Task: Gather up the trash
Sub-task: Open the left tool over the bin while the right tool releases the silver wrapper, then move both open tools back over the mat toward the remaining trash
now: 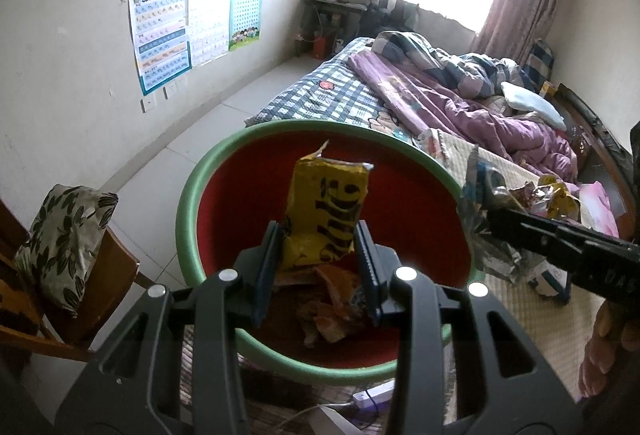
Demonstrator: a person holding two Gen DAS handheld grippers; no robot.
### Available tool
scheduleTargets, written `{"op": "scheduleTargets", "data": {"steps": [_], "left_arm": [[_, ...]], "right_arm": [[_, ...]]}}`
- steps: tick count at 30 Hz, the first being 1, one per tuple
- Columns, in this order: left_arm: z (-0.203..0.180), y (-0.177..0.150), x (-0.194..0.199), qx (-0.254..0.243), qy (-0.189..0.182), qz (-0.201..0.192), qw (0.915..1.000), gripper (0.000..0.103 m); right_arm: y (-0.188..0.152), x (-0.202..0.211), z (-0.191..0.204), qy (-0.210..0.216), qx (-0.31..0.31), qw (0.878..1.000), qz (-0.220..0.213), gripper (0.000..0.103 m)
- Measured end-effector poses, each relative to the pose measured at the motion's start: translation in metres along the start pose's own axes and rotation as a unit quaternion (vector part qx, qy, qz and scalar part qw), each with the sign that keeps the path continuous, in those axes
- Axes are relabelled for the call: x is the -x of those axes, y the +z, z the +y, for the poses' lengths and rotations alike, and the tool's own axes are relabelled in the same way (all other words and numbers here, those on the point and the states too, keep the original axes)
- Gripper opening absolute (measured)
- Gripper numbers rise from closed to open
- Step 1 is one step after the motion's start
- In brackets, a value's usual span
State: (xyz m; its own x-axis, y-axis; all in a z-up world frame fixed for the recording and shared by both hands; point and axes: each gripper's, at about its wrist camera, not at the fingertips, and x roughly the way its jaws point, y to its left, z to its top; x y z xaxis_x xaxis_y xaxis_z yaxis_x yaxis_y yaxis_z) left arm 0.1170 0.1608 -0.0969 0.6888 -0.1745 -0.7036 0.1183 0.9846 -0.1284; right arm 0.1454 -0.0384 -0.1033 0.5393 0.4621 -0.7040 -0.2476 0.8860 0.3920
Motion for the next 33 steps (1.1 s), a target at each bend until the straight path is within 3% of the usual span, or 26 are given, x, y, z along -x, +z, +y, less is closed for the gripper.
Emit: {"op": "scheduleTargets", "data": {"steps": [9, 11, 15, 18, 21, 33], "left_arm": [[0.0, -0.001, -0.005, 0.005, 0.004, 0.006, 1.0, 0.036], [0.001, -0.001, -0.005, 0.009, 0.007, 0.005, 0.9999, 0.036], [0.003, -0.002, -0.004, 0.021, 0.012, 0.003, 0.9997, 0.052], [0.003, -0.003, -0.002, 0.026, 0.015, 0.002, 0.9995, 0.055], [0.003, -0.004, -0.001, 0.028, 0.018, 0.001, 0.9995, 0.064], [-0.002, -0.005, 0.006, 0.034, 0.03, -0.004, 0.999, 0.064]], "right_arm": [[-0.002, -0.008, 0.001, 0.0, -0.002, 1.0, 0.008, 0.027], [-0.002, -0.007, 0.003, 0.001, -0.002, 1.0, 0.005, 0.03], [0.0, -0.007, 0.004, 0.009, -0.002, 1.0, 0.002, 0.038], [0.0, -0.005, 0.006, 0.011, -0.002, 1.0, 0.002, 0.039], [0.0, -0.004, 0.006, 0.013, -0.002, 1.0, 0.0, 0.041], [-0.002, 0.018, -0.002, 0.021, -0.003, 1.0, -0.016, 0.044]]}}
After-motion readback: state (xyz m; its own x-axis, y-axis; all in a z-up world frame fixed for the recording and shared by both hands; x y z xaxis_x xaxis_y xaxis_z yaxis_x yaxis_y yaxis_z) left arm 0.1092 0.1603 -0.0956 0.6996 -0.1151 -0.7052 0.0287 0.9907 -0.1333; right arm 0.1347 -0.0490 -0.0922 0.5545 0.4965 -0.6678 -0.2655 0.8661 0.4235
